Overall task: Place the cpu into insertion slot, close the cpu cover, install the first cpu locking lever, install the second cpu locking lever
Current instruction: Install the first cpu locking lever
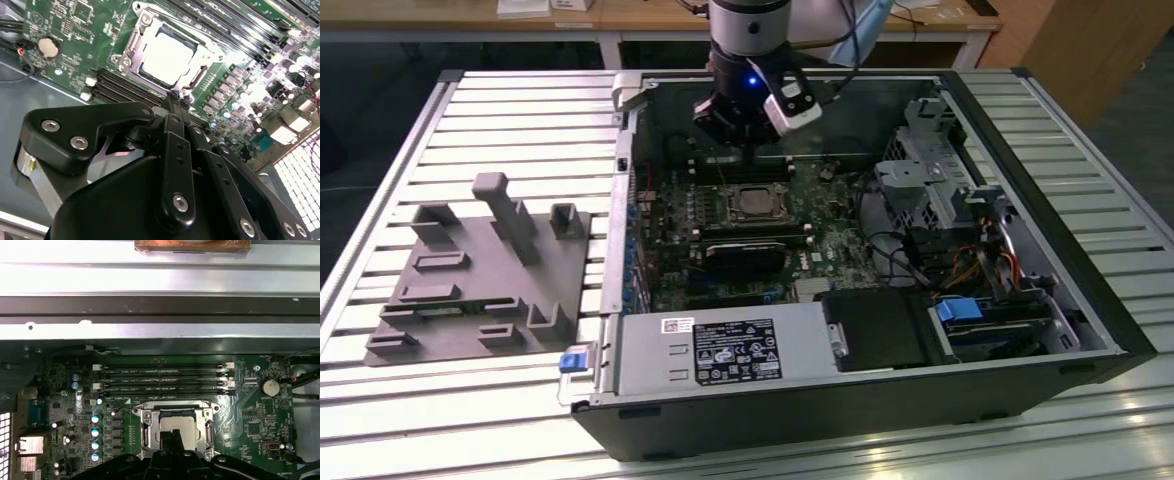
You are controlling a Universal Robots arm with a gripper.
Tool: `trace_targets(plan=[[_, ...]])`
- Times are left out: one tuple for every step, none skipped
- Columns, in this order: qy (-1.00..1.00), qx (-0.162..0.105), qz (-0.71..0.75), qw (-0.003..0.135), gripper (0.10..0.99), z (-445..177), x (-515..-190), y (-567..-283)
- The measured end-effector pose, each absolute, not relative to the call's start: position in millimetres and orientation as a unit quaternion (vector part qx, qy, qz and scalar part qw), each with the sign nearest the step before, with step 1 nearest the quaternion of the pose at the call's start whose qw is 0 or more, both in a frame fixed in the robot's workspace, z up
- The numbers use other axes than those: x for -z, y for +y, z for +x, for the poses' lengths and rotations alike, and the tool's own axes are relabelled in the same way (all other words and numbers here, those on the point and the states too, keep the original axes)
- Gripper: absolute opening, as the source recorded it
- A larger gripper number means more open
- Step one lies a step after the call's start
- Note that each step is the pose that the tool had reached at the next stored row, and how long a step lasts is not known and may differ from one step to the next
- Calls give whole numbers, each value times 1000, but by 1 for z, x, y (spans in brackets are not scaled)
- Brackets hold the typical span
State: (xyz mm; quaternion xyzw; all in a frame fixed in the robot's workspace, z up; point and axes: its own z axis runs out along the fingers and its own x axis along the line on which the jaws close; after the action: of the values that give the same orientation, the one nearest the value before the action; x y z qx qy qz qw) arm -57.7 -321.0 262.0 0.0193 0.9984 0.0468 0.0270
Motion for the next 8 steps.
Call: trace_targets(plan=[[998, -47, 19, 27, 106, -59, -262, -321], [998, -47, 19, 27, 106, -60, -262, -321], [998, -47, 19, 27, 106, -61, -262, -321], [998, -47, 19, 27, 106, -62, -262, -321], [998, -47, 19, 27, 106, -62, -262, -321], [998, -47, 19, 27, 106, -63, -262, -321], [998, -47, 19, 27, 106, -63, -262, -321], [998, -47, 19, 27, 106, -64, -262, -321]])
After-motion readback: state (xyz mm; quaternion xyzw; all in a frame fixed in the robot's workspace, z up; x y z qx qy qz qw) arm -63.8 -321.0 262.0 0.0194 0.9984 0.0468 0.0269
